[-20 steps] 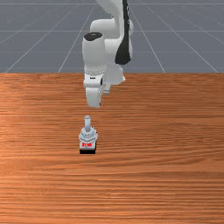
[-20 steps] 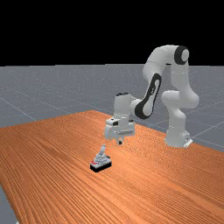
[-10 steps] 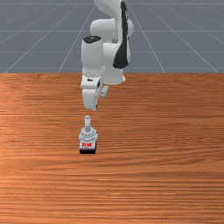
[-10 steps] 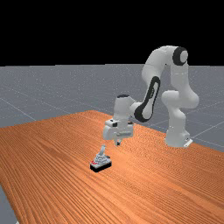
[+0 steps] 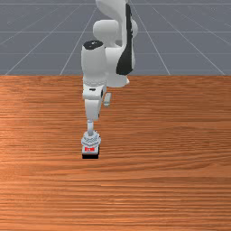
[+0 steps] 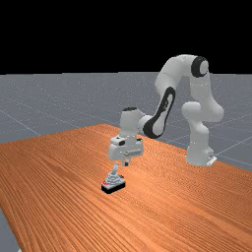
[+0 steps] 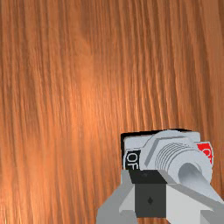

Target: Turn on the trigger

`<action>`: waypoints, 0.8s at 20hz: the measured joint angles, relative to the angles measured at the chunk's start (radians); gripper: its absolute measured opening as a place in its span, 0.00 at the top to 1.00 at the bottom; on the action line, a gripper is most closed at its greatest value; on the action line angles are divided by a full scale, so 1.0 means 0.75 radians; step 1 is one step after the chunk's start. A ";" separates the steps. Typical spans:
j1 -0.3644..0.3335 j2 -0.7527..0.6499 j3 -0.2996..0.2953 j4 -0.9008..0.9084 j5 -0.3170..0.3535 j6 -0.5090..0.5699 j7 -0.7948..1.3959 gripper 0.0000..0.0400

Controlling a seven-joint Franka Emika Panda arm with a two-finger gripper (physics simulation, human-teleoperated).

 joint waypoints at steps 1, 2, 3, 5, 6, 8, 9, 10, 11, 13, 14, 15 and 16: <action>0.000 0.008 0.001 0.013 0.001 -0.005 0.003 1.00; 0.007 0.008 -0.005 0.013 0.000 -0.004 0.027 1.00; 0.008 0.007 -0.004 0.012 -0.001 -0.004 0.027 1.00; 0.034 0.014 -0.039 0.017 0.001 -0.007 0.145 1.00; 0.026 0.017 -0.042 0.021 0.004 -0.008 0.140 1.00; 0.012 0.022 -0.049 0.028 0.011 -0.012 0.137 1.00; -0.007 0.021 -0.037 0.029 0.013 -0.012 0.081 1.00; -0.019 0.022 -0.027 0.030 0.015 -0.011 0.044 1.00; -0.021 0.022 -0.026 0.030 0.016 -0.010 0.038 1.00; -0.032 0.030 -0.015 0.044 0.017 -0.016 0.001 1.00; -0.042 0.042 -0.005 0.064 0.019 -0.025 -0.029 1.00; -0.045 0.055 -0.001 0.086 0.020 -0.034 -0.034 1.00; -0.049 0.065 0.000 0.110 0.021 -0.047 -0.033 1.00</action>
